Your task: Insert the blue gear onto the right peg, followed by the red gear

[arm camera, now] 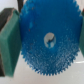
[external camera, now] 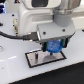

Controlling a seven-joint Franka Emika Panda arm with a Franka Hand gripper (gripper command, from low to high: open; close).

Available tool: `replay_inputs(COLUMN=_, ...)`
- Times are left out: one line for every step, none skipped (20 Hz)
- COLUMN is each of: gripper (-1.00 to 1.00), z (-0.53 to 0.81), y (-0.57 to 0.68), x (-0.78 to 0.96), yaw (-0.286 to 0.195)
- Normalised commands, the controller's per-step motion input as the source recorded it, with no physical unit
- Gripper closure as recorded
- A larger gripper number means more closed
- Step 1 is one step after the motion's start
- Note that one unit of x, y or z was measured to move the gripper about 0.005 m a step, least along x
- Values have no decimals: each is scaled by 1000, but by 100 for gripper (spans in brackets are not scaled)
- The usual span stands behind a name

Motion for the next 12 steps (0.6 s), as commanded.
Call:
replay_inputs(gripper=100, z=-117, y=-120, x=236, yaw=0)
replay_inputs(gripper=100, z=-72, y=-70, x=297, yaw=0)
replay_inputs(gripper=100, z=-49, y=-50, x=318, yaw=0)
replay_inputs(gripper=100, z=-12, y=-34, x=425, yaw=0)
replay_inputs(gripper=100, z=-28, y=-52, x=353, yaw=0)
replay_inputs(gripper=100, z=0, y=-66, x=154, yaw=0)
replay_inputs(gripper=100, z=183, y=-160, x=103, yaw=0)
replay_inputs(gripper=100, z=497, y=-311, x=26, yaw=0)
replay_inputs(gripper=100, z=551, y=-386, x=103, yaw=0)
replay_inputs(gripper=100, z=574, y=-291, x=83, yaw=0)
replay_inputs(gripper=100, z=480, y=-277, x=154, yaw=0)
replay_inputs(gripper=100, z=466, y=-217, x=154, yaw=0)
